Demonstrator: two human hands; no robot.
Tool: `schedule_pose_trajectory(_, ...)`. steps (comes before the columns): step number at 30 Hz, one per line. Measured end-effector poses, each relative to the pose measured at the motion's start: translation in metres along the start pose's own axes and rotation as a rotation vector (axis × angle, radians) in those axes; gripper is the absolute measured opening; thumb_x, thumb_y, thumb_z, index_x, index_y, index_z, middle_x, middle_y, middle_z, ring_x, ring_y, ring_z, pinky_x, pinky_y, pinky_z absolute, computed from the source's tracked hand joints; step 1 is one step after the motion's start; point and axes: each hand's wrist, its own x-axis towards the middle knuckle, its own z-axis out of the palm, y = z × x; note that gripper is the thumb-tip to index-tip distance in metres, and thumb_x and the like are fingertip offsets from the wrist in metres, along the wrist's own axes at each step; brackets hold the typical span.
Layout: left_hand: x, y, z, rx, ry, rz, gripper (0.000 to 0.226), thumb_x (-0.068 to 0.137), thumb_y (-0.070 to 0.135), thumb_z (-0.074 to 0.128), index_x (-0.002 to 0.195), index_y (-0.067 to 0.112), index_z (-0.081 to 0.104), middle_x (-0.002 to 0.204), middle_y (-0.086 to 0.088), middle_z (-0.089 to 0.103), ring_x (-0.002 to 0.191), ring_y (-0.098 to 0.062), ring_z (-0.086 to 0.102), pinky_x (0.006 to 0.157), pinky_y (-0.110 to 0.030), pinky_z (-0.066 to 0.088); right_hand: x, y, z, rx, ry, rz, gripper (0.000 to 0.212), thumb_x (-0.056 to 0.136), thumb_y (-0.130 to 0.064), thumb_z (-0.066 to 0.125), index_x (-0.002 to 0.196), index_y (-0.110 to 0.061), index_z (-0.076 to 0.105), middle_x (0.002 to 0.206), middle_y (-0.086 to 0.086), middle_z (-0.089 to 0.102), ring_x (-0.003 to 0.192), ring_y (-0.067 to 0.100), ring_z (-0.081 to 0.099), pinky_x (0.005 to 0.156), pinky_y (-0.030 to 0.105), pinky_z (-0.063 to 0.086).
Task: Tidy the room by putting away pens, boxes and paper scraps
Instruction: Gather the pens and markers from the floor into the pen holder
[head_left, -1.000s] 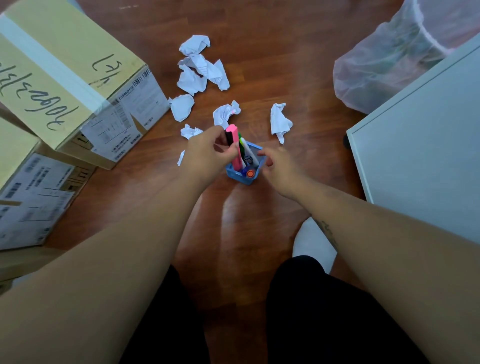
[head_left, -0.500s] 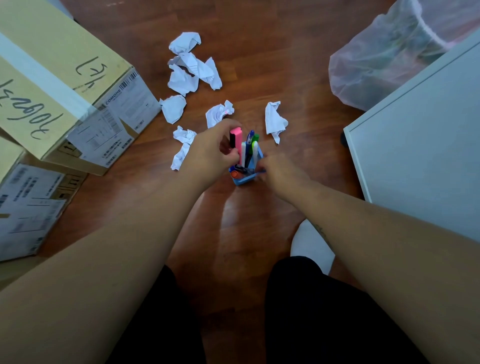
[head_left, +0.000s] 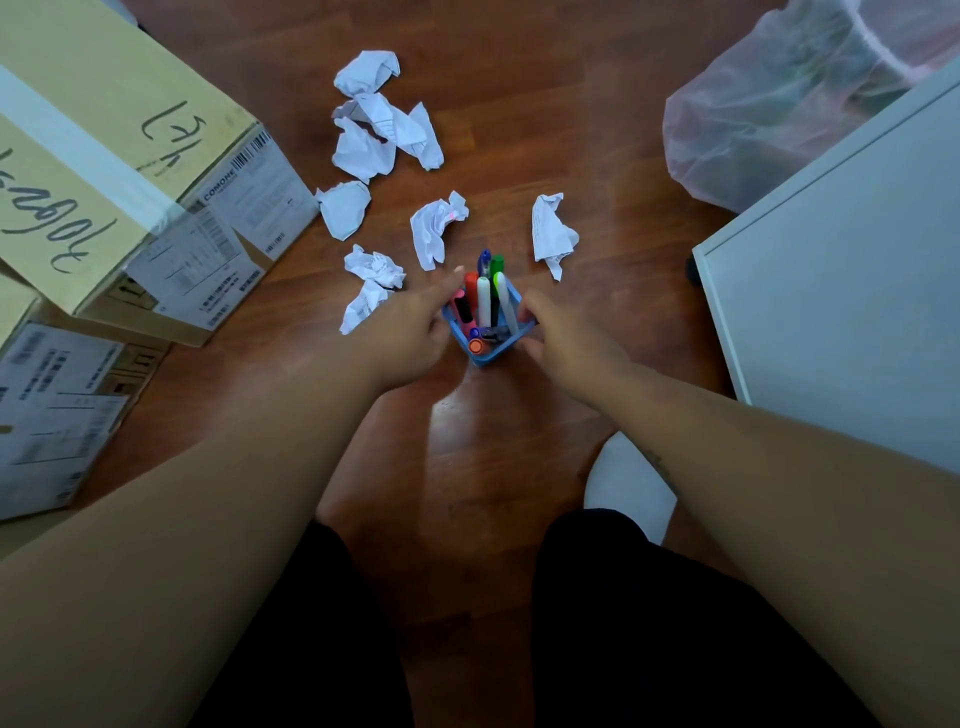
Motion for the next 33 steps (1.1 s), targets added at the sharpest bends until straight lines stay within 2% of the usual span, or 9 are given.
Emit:
schedule_pose_trajectory(3, 0.003, -0.007, 0.010, -0.147, -0.148, -0.070, 0.103, 0.080, 0.036, 0.069, 0.157, 0.032, 0.001, 0.144, 0.001, 0.042, 0.118, -0.020, 0.056, 0.100, -0.035, 0.048, 0.002, 0.002, 0.000, 0.142, 0.003, 0.055, 0.034, 0.087, -0.019, 0.070, 0.108, -0.022, 0.043, 0.101, 0.001, 0.060, 0.089, 0.018, 0.062, 0.071, 0.032, 0.048)
schedule_pose_trajectory(5, 0.006, -0.012, 0.018, -0.142, -0.131, -0.073, 0.118, 0.060, 0.056, 0.078, 0.152, 0.041, 0.006, 0.154, -0.004, 0.035, 0.130, -0.028, 0.050, 0.106, -0.048, 0.046, 0.000, 0.001, -0.001, 0.222, -0.021, 0.085, 0.055, 0.083, -0.021, 0.076, 0.126, -0.023, 0.042, 0.103, -0.004, 0.056, 0.091, 0.011, 0.059, 0.077, 0.030, 0.046)
schedule_pose_trajectory(10, 0.010, -0.008, 0.017, -0.464, -0.016, -0.155, 0.056, 0.075, 0.032, 0.085, 0.123, 0.020, 0.058, 0.111, 0.004, 0.068, 0.097, -0.011, 0.066, 0.086, -0.030, 0.057, -0.001, 0.005, 0.001, 0.318, -0.124, 0.063, 0.076, 0.077, -0.016, 0.081, 0.142, -0.025, 0.042, 0.083, -0.022, 0.049, 0.081, 0.000, 0.051, 0.068, 0.014, 0.038)
schedule_pose_trajectory(16, 0.010, -0.010, 0.012, -0.373, 0.061, -0.235, 0.030, 0.077, 0.041, 0.081, 0.090, 0.018, 0.066, 0.089, -0.003, 0.070, 0.081, -0.014, 0.064, 0.073, -0.030, 0.053, 0.001, 0.002, 0.002, 0.393, -0.237, 0.046, 0.083, 0.073, -0.021, 0.085, 0.141, -0.027, 0.038, 0.115, -0.008, 0.057, 0.103, 0.009, 0.056, 0.077, 0.018, 0.047)
schedule_pose_trajectory(19, 0.004, -0.003, 0.015, -0.518, 0.043, -0.217, 0.026, 0.083, 0.038, 0.077, 0.100, 0.024, 0.064, 0.094, 0.006, 0.068, 0.085, -0.007, 0.067, 0.073, -0.022, 0.058, 0.002, -0.002, 0.000, 0.434, -0.230, 0.016, 0.090, 0.072, -0.018, 0.086, 0.144, -0.027, 0.033, 0.111, -0.015, 0.054, 0.095, 0.001, 0.056, 0.067, 0.002, 0.044)
schedule_pose_trajectory(22, -0.003, 0.002, 0.015, -0.640, 0.031, -0.174, 0.031, 0.088, 0.041, 0.070, 0.115, 0.027, 0.064, 0.106, 0.012, 0.068, 0.090, 0.006, 0.066, 0.077, -0.014, 0.054, 0.004, 0.000, 0.002, 0.403, -0.240, 0.003, 0.095, 0.072, -0.020, 0.085, 0.148, -0.029, 0.028, 0.124, -0.010, 0.055, 0.104, 0.005, 0.054, 0.074, 0.005, 0.042)
schedule_pose_trajectory(24, -0.006, -0.001, 0.014, -0.659, 0.005, -0.185, 0.037, 0.088, 0.049, 0.065, 0.120, 0.029, 0.064, 0.115, 0.013, 0.068, 0.104, 0.001, 0.064, 0.089, -0.021, 0.053, 0.004, 0.001, 0.004, 0.388, -0.261, 0.011, 0.097, 0.073, -0.024, 0.085, 0.149, -0.031, 0.025, 0.139, -0.005, 0.052, 0.113, 0.009, 0.051, 0.083, 0.015, 0.042)
schedule_pose_trajectory(27, -0.009, -0.009, 0.011, -0.669, -0.080, -0.205, 0.045, 0.086, 0.057, 0.064, 0.125, 0.033, 0.062, 0.122, 0.011, 0.067, 0.112, -0.008, 0.064, 0.096, -0.032, 0.053, 0.002, -0.002, 0.007, 0.461, -0.270, 0.009, 0.093, 0.076, -0.029, 0.083, 0.149, -0.030, 0.026, 0.136, -0.009, 0.052, 0.109, 0.004, 0.049, 0.077, 0.009, 0.040)
schedule_pose_trajectory(33, -0.015, -0.020, -0.011, -0.698, -0.189, -0.457, 0.035, 0.104, 0.039, 0.040, 0.137, 0.028, 0.049, 0.118, -0.004, 0.069, 0.087, -0.026, 0.074, 0.074, -0.031, 0.061, 0.006, -0.011, 0.011, 0.485, -0.156, 0.027, 0.054, 0.087, -0.027, 0.073, 0.133, -0.025, 0.045, 0.107, -0.020, 0.052, 0.093, -0.005, 0.051, 0.067, -0.002, 0.035)
